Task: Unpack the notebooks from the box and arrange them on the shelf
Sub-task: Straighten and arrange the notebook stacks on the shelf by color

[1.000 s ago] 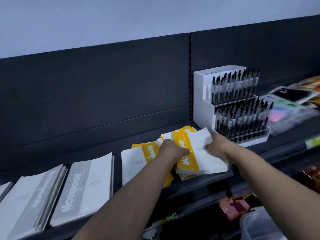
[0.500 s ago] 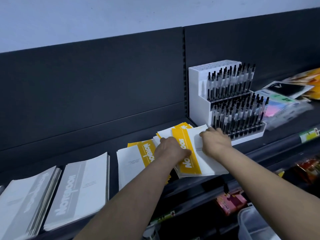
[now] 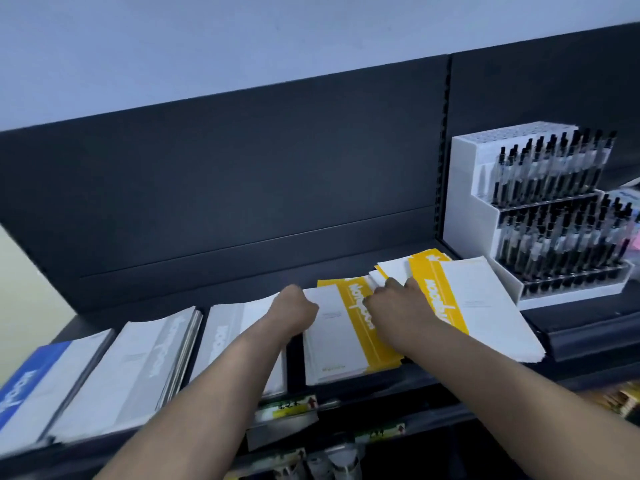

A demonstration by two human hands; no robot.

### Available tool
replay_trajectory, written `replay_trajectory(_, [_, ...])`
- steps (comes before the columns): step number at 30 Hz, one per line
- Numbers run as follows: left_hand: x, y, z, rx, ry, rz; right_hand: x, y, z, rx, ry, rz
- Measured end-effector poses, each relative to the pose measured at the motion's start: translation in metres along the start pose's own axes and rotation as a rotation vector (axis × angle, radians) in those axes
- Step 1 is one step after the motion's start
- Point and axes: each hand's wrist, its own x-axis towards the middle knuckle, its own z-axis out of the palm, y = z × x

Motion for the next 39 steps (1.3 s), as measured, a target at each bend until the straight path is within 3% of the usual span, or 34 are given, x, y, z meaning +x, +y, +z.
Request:
replay_trajectory(3, [0.002,-0.010,0.013,-0.054,-0.087,-0.012,0.000,-0.011,0.003,-0.075,-0.097,-0.010])
replay_trajectory(15, [0.017,0.008,0.016,-0.466,-0.101,-0.165,0.004,-0.018,0.015,-0.036,-0.303,-0.008])
replay_trajectory(26, [0.026,0.015,0.017,-0.431,-0.139,-0.239,0.002,-0.021,0.019,0.020,-0.302,0.002])
replay_trajectory(31, [0.027,0.021,0.012,-0.383,-0.095,-0.146,0.004,-0.021,0.016,0.039,-0.311,0.021])
replay_trajectory(35, [0.019,0.013,0.009,-0.457,0.030,-0.089,0.007,-0.017,0.013,0.300,-0.267,0.119])
replay_trajectory(39, [0.004,-0.005,-0.013,-0.689,0.146,0.112,0.016,-0.015,0.014,0.810,0.062,0.258])
